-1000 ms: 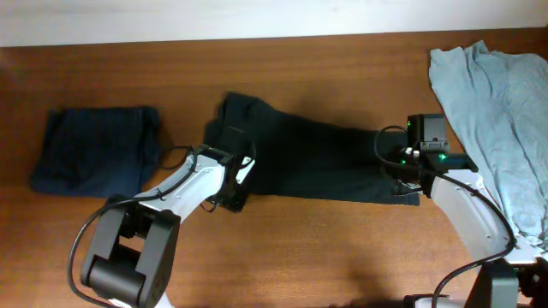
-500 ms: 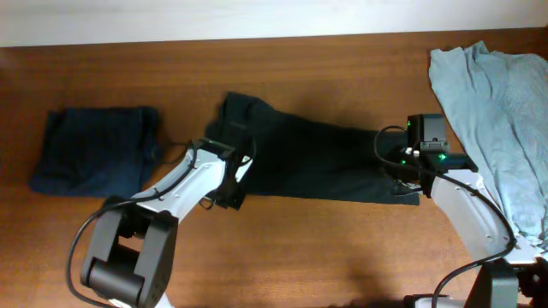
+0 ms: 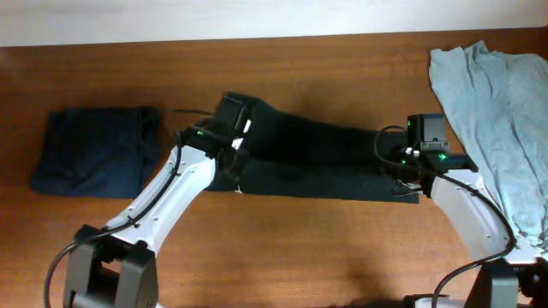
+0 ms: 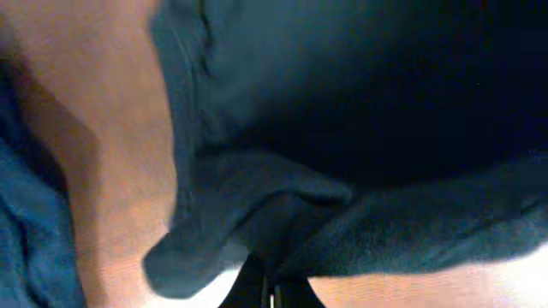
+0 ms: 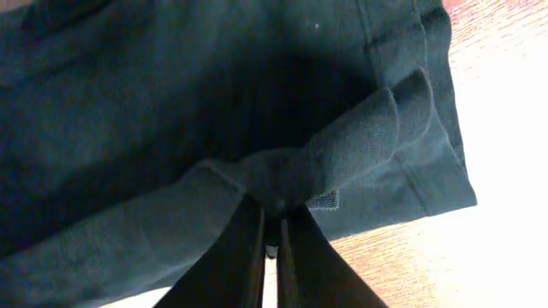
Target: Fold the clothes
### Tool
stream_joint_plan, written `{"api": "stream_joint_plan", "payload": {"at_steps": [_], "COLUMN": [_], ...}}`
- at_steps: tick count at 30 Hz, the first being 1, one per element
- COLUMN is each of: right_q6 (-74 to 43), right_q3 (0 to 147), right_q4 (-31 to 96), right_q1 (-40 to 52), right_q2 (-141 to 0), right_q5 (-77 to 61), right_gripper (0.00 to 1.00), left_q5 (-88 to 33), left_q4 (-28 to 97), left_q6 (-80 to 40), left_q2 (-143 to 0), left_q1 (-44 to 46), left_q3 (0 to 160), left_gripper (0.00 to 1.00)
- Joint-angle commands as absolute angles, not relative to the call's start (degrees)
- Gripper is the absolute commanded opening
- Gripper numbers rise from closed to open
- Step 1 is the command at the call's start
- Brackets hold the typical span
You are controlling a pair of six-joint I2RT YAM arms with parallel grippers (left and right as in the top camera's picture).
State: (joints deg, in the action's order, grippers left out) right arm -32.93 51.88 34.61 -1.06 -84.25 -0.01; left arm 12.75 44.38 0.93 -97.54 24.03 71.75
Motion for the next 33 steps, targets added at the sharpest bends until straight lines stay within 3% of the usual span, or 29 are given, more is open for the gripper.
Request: {"api": "stream_joint_plan", "payload": {"at_steps": [1, 5, 13, 17, 20, 23, 25, 30, 33], "right_q6": [-33.0, -33.0, -32.9, -32.8, -32.8, -31.9, -29.0, -25.2, -24.8], "right_q3": [52.5, 52.5, 52.5, 52.5, 52.5, 52.5, 52.5, 52.5, 52.5], "right_q4": [34.4, 34.4, 34.5, 35.1, 35.8, 35.8, 35.9, 37.7, 40.4], "right_q1": [-0.8, -0.8, -0.8, -1.0, -2.6, -6.5, -8.8, -11.3, -11.3], "right_q2": [-84.4, -84.4, -84.4, -84.4, -84.4, -84.4, -84.4, -84.4, -84.4], "right_q5": [0.7, 0.7, 0.7, 4.5, 5.8, 4.8, 1.8, -5.6, -7.9], "right_gripper": [0.05, 0.05, 0.05, 0.06, 0.13, 0.46, 0.56, 0.61, 0.62], "left_q5": [14.8, 14.8, 14.9, 17.2, 17.1, 16.8, 16.7, 15.1, 10.0], "left_q4": [40.7, 39.2, 38.9, 41.5, 42.8, 42.9, 42.8, 40.7, 38.4], "left_q6": [4.5, 6.2, 6.1, 3.5, 3.2, 2.8, 2.7, 3.2, 8.2], "left_q2": [-97.0, -97.6, -100.7, -100.7, -100.7, -100.7, -100.8, -102.5, -105.3], "left_q1": [23.9, 23.9, 23.9, 23.8, 23.8, 23.8, 23.7, 23.7, 23.7], "left_q3": [72.3, 72.3, 72.3, 72.3, 72.3, 72.3, 72.3, 72.3, 72.3], "left_gripper": [0.01, 0.07, 0.43, 0.47, 0.49, 0.52, 0.52, 0.7, 0.71]}}
